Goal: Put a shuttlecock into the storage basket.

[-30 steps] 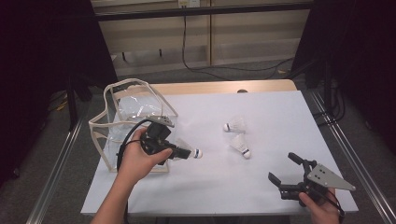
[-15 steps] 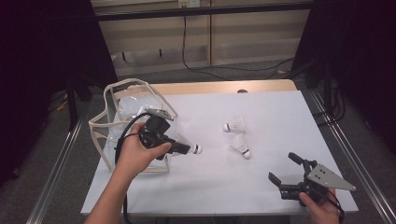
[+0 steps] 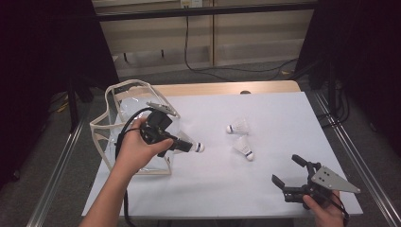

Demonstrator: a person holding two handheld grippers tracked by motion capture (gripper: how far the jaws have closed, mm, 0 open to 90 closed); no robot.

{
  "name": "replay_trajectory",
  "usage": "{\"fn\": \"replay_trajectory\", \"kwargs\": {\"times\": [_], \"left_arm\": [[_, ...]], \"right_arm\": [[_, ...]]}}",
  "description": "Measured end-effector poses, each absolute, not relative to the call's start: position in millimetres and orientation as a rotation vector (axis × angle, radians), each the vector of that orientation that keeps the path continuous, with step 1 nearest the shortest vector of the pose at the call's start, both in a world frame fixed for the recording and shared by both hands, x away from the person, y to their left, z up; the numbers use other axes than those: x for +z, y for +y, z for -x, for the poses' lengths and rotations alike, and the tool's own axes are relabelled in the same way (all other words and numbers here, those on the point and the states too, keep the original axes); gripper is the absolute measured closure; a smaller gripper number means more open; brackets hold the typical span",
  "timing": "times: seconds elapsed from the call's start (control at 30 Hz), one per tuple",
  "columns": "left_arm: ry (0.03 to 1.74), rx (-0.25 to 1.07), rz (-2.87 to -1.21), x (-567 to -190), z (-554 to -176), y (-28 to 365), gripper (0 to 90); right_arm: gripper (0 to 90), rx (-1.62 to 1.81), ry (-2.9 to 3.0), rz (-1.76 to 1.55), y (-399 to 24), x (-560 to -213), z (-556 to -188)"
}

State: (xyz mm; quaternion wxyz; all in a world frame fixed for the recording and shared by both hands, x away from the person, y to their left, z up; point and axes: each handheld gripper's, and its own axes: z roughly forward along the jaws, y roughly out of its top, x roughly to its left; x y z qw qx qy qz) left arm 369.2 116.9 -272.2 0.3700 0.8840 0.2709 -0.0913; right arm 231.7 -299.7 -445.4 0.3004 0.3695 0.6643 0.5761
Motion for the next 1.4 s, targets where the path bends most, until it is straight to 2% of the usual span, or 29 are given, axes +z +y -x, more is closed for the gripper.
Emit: {"fn": "replay_trajectory", "kwargs": {"times": [1.4], "left_arm": [[0.764, -0.213, -2.253, -250.6, -393.4, 126.5, 89.4]], "right_arm": [[1.6, 1.536, 1.764, -0.981, -299.6, -445.5, -232.0]]}}
